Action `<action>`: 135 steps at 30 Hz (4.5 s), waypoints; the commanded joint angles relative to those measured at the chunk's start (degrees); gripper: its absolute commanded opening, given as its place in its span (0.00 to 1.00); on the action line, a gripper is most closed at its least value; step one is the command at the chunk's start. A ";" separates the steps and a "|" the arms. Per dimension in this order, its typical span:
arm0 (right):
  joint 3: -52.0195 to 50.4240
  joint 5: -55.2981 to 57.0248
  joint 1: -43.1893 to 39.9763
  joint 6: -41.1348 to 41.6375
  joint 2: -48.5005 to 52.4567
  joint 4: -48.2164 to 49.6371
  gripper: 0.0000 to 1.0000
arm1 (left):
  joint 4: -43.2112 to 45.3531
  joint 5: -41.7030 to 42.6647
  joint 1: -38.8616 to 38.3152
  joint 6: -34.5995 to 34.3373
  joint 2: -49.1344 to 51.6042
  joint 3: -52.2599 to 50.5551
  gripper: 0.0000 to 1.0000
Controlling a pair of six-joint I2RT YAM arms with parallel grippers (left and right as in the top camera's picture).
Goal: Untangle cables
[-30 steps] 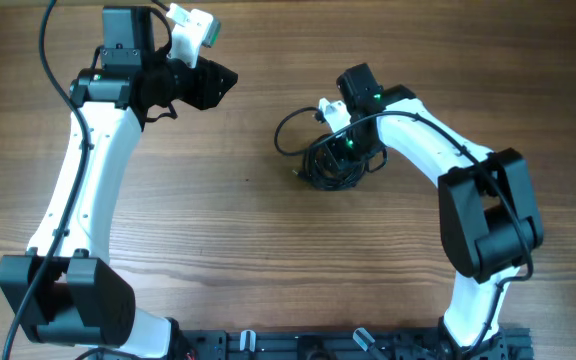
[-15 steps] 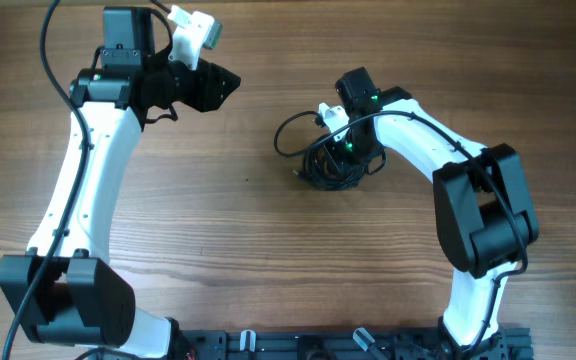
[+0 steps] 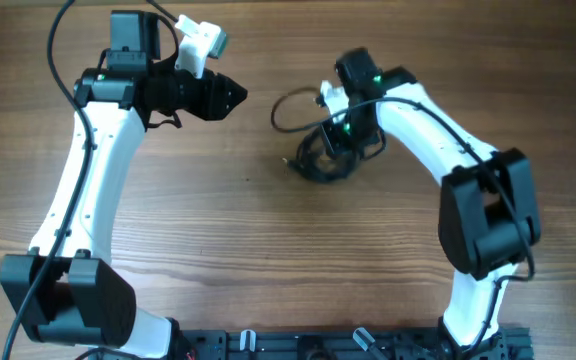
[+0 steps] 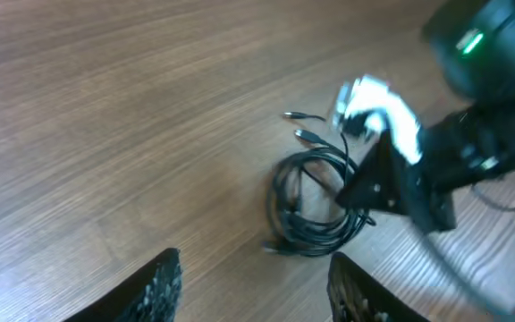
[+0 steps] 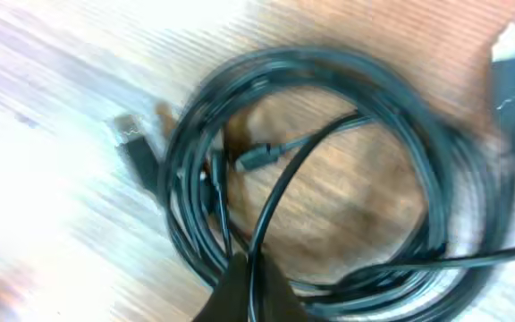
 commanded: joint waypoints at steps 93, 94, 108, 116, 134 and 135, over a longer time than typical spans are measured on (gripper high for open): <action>17.18 4.09 -3.02 2.71 -0.55 -14.45 0.64 | 9.31 -23.54 -2.25 -15.63 -0.70 -0.15 0.28; 15.08 3.13 -2.29 2.82 -0.55 -12.81 0.63 | 9.03 -26.05 -2.21 -16.09 -1.75 -0.15 0.29; 8.07 6.16 8.55 1.16 -0.11 -3.26 0.56 | 2.58 -29.59 -2.43 -21.57 -3.85 -0.15 0.33; -0.46 6.10 8.55 0.31 -0.11 9.33 0.59 | 1.99 -29.44 -2.45 -21.55 -4.50 -0.15 0.34; -10.49 1.62 8.57 2.71 -0.11 21.90 0.04 | 1.38 -29.44 -2.45 -21.55 -4.50 -0.15 0.36; -10.47 1.60 8.57 3.21 -0.15 22.10 0.05 | 1.25 -29.44 -2.45 -21.55 -4.50 -0.15 0.36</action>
